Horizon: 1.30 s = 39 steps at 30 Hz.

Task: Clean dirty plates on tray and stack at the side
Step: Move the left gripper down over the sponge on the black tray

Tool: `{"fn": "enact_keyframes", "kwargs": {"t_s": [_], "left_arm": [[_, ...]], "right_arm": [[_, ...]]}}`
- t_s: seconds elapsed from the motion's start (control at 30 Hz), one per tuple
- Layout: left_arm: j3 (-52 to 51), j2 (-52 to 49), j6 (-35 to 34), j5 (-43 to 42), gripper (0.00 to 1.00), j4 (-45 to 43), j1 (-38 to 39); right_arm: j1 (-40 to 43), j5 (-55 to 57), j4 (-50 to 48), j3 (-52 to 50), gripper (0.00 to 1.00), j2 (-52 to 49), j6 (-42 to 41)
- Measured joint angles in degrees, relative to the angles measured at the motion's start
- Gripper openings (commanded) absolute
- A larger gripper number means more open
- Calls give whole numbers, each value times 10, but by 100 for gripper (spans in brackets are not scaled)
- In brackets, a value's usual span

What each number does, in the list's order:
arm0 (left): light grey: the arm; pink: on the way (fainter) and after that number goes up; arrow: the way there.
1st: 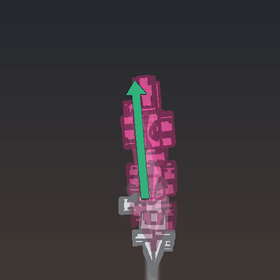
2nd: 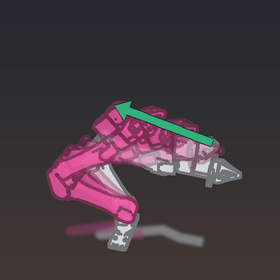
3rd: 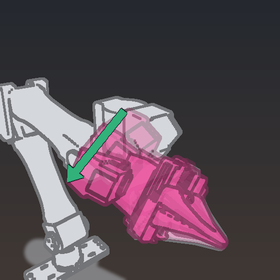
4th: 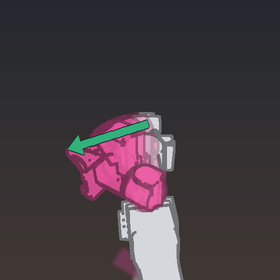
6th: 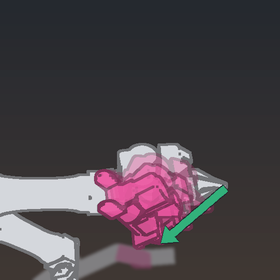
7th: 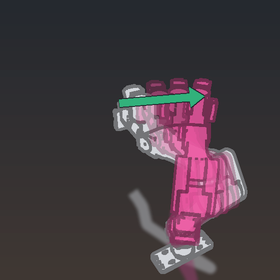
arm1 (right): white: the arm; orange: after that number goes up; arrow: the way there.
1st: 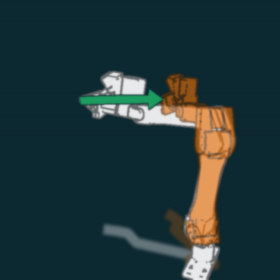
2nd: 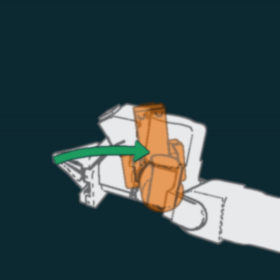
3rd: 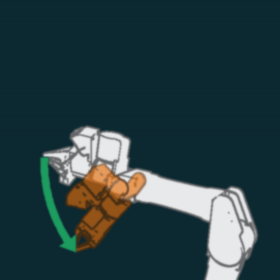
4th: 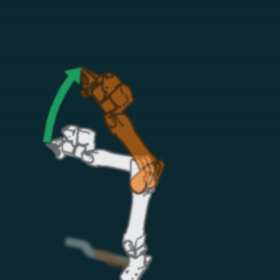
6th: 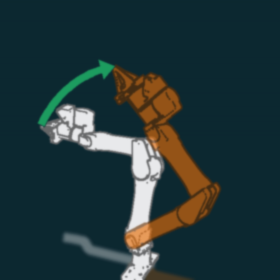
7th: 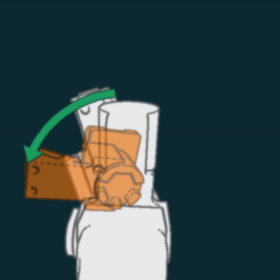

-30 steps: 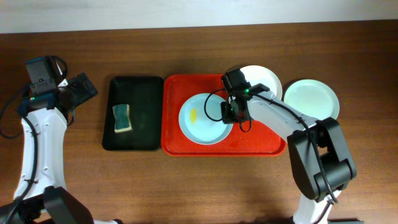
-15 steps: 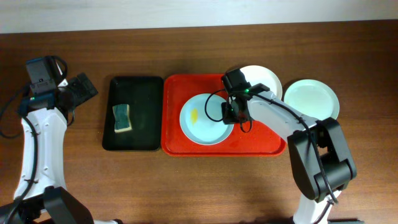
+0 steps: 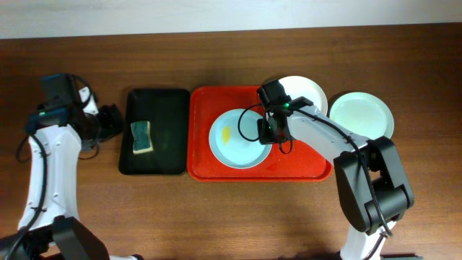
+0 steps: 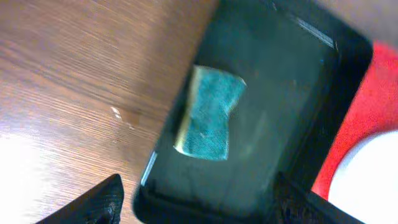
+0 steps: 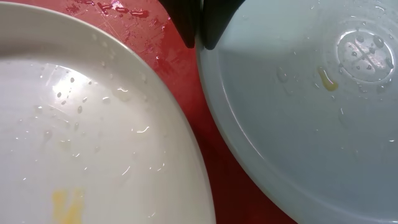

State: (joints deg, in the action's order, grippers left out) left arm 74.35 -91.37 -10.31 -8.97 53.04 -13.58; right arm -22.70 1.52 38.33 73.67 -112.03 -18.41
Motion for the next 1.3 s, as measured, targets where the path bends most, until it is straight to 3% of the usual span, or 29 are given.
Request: {"fn": "enact_keyframes", "kwargs": {"t_s": [0.13,0.2,0.23,0.27,0.37,0.43,0.53,0.57,0.63,0.7,0.73,0.83,0.87,1.13,1.3], "left_arm": [[-17,0,37,3,66,-1,48],[-18,0,48,11,47,-8,66],[-18,0,57,18,43,-15,76],[-18,0,60,23,43,-20,83],[-18,-3,76,35,62,-38,99],[-18,-9,84,41,64,-46,106],[-18,-19,88,47,34,-43,107],[-19,-21,91,49,33,-40,107],[-19,-21,94,50,50,-33,107],[-19,-21,94,49,58,-36,107],[-19,-21,96,49,57,-36,107],[-19,-21,98,49,38,-40,107],[-20,-21,98,49,37,-45,107],[-32,-45,99,78,51,-98,107],[-33,-81,99,86,48,-115,107]], "right_arm": [[0,0,0,0,4,0,0],[0,0,0,0,4,0,0],[0,0,0,0,4,0,0],[0,0,0,0,4,0,0],[0,0,0,0,4,0,0],[0,0,0,0,4,0,0],[0,0,1,0,4,0,0],[0,0,1,0,4,0,0],[0,0,1,0,4,0,0],[0,0,1,0,4,0,0],[0,0,1,0,4,0,0],[0,0,1,0,4,0,0],[0,0,1,0,4,0,0],[0,0,2,0,4,0,0],[0,0,2,0,4,0,0]]}}
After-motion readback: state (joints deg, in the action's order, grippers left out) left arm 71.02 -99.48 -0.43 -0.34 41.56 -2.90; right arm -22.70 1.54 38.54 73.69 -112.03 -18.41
